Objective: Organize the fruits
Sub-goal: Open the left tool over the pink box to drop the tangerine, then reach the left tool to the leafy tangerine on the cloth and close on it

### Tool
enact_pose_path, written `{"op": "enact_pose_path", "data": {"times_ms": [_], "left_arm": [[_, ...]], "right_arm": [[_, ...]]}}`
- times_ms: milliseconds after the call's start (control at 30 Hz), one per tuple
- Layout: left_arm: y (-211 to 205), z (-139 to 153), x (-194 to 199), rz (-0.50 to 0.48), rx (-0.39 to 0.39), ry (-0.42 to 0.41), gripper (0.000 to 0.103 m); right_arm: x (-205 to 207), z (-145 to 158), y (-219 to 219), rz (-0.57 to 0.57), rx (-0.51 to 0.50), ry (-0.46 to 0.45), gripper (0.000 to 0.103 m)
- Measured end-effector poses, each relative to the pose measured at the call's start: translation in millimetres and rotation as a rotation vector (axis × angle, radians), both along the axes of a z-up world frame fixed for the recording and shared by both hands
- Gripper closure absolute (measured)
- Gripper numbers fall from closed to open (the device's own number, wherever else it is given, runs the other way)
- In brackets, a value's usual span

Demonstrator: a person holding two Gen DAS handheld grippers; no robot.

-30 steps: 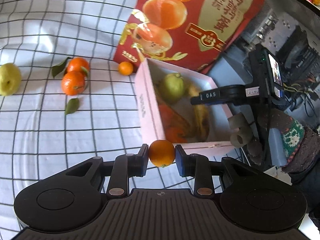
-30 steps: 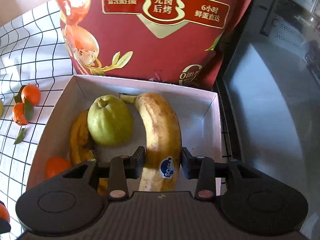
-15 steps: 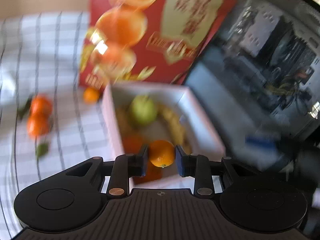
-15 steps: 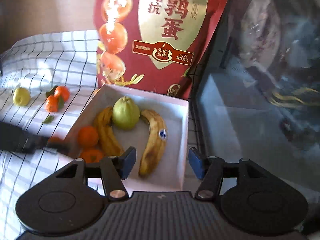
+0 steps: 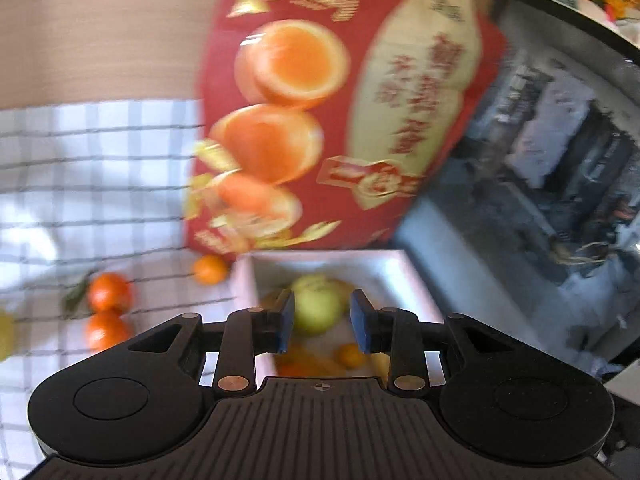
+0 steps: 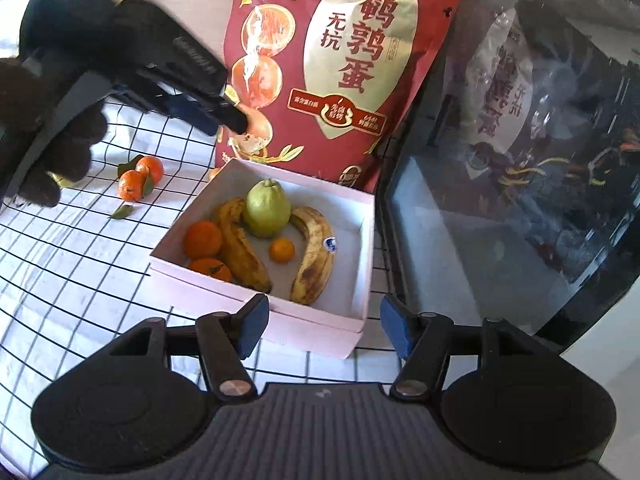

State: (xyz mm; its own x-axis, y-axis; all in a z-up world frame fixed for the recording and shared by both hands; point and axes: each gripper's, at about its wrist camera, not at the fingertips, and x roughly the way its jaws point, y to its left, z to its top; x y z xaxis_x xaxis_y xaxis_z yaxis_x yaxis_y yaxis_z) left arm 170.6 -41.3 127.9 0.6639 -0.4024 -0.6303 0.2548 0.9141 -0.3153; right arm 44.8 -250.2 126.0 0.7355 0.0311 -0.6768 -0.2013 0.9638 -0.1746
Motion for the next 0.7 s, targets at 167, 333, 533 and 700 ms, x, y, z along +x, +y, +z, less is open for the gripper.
{"op": "enact_pose_path", "data": {"times_ms": [167,333,533,700], "left_arm": [[41,-29,-22,0.122,0.064,0.054,0.069],[88,-55,-43,0.250,0.106,0.105,0.069],[133,-63,-60,0.372,0.100,0.112,0.069],[159,-62,-64,0.418,0.098,0.089,0.069]], "right_arm": [[-1,-4,22,0.053,0.005,0.005,0.041],[-4,-6,49,0.127,-0.011,-0.007,0.041],[-3,-9,84,0.199,-0.016,-0.007,0.041],[-4,-10,112,0.246,-0.034,-0.015,0.041]]}}
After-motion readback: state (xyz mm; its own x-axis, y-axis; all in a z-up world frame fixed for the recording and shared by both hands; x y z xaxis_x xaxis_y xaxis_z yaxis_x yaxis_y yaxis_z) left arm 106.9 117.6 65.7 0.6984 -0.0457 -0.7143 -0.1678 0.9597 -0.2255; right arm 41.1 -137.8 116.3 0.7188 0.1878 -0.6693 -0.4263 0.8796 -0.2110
